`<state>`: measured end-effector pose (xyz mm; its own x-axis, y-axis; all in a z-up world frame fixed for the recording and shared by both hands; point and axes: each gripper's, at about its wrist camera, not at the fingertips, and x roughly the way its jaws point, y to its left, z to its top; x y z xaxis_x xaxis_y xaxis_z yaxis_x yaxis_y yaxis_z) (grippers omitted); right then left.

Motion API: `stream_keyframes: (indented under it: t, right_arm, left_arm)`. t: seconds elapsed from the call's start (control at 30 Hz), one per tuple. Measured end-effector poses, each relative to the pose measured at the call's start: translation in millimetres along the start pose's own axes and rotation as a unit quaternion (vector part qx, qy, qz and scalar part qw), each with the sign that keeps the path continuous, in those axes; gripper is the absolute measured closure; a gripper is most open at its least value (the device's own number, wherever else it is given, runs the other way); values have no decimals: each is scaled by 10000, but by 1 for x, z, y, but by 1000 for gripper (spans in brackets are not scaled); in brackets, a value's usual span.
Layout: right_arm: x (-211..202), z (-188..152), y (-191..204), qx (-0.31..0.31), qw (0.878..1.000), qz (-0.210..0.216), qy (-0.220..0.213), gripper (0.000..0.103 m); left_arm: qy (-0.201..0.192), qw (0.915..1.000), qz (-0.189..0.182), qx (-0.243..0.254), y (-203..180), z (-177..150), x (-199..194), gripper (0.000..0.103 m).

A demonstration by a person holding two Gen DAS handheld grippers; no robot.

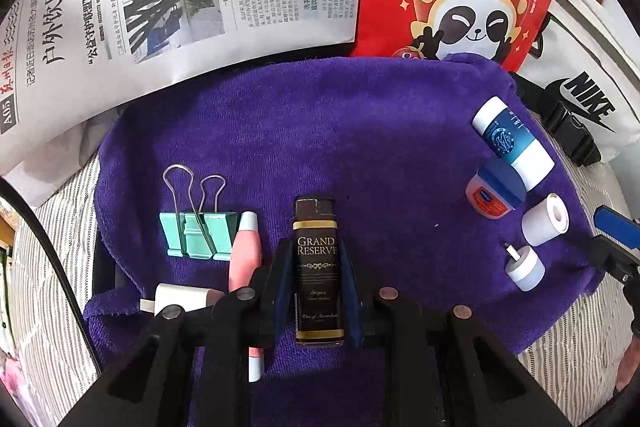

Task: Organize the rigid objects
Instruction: 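Lower the Grand Reserve box onto the towel beside the pink tube and open the left gripper, then grasp the small clear plastic box on the bedspread with the left gripper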

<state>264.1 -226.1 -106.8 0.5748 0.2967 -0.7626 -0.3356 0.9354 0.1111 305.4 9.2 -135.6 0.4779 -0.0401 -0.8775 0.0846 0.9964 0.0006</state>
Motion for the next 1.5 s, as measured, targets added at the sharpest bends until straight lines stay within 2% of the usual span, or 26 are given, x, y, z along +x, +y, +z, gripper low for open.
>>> stream_keyframes:
  t: [0.17, 0.27, 0.33, 0.43, 0.47, 0.6, 0.67, 0.8, 1.07, 1.13, 1.17, 1.2, 1.27, 1.5]
  right_arm:
    - [-1, -2, -12, 231, 9997, 74, -59, 63]
    - [0, -3, -24, 520, 9976, 451, 77, 63]
    - [-3, -3, -29, 699, 9958, 586, 6, 63]
    - [-4, -3, -34, 775, 9953, 584, -31, 63]
    - [-3, -3, -35, 802, 9953, 533, -32, 63]
    - [1, -3, -40, 861, 9950, 504, 23, 63]
    - [0, -2, -42, 885, 9950, 469, 9, 63]
    - [-5, -2, -47, 924, 9947, 452, -71, 63]
    - [-8, -1, -46, 856, 9956, 364, -88, 63]
    - [-8, -1, -44, 805, 9962, 334, -72, 63]
    - [-8, -1, -42, 768, 9965, 321, -75, 63]
    - [-8, -1, -42, 739, 9967, 326, -80, 63]
    - [-9, -1, -40, 700, 9968, 368, -95, 63]
    - [-7, -1, -35, 592, 9975, 392, -67, 63]
  left_arm:
    - [119, 9999, 20, 9, -4, -5, -4, 75]
    - [23, 10000, 4, -61, -1, -20, -23, 75]
    - [-112, 9999, -102, -63, -3, -32, -39, 74]
    - [-324, 9992, -204, 71, -13, -55, -66, 65]
    - [-412, 9986, -293, 160, -19, -65, -76, 60]
    - [-565, 9947, -748, 415, -34, -89, -98, 55]
    - [-586, 9935, -787, 580, -42, -99, -100, 54]
    - [-491, 9929, -573, 924, -51, -109, -89, 54]
    - [-486, 9840, -574, 1612, -68, -119, -77, 54]
    - [-461, 9831, -619, 1658, -72, -119, -72, 55]
    - [-438, 9827, -648, 1677, -74, -120, -70, 62]
    - [-386, 9823, -644, 1718, -76, -121, -66, 74]
    - [-449, 9817, -702, 1713, -77, -123, -64, 86]
    - [-571, 9849, -665, 1493, -60, -125, -69, 86]
